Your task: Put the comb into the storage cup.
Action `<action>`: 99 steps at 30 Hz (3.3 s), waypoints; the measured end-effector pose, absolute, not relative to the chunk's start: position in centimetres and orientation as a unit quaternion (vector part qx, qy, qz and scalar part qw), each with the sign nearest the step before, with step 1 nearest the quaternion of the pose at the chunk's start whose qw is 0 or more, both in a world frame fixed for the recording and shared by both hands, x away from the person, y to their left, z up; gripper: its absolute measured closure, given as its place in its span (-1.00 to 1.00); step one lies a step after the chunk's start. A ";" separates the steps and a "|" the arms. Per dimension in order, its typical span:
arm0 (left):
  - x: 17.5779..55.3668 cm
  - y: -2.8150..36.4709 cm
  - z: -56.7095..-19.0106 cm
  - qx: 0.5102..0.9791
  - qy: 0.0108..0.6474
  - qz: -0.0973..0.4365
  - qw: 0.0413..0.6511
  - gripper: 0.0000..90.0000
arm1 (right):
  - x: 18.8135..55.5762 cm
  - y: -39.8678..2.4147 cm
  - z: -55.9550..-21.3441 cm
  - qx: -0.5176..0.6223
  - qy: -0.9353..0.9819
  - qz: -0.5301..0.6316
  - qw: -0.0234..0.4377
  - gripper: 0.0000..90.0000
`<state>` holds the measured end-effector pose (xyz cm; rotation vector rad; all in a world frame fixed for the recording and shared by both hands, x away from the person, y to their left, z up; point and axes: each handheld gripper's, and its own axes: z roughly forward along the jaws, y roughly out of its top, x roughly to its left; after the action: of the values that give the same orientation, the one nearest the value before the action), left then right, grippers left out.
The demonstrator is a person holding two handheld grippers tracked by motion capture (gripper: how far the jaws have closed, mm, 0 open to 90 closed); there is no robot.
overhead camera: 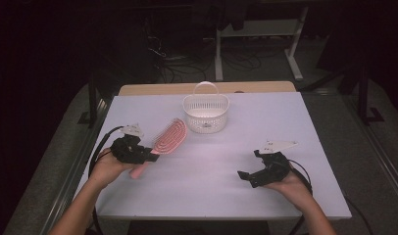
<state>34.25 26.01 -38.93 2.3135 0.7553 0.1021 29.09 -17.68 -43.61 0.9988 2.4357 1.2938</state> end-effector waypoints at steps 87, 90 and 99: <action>45.8 15.9 -30.7 0.840 0.195 0.095 0.497 0.57 | 29.0 -17.8 -43.5 0.339 0.822 0.446 0.102 -0.99; 46.2 15.7 -30.8 0.840 0.193 0.094 0.498 0.57 | 29.0 -17.9 -43.5 0.339 0.822 0.446 0.101 -0.99; 47.6 14.3 -31.1 0.841 0.182 0.091 0.501 0.57 | 29.1 -17.9 -43.5 0.339 0.822 0.446 0.100 -0.99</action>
<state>47.58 14.26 -31.10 2.0341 0.4400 0.2192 29.06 -17.86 -43.51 1.0024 2.4311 1.3169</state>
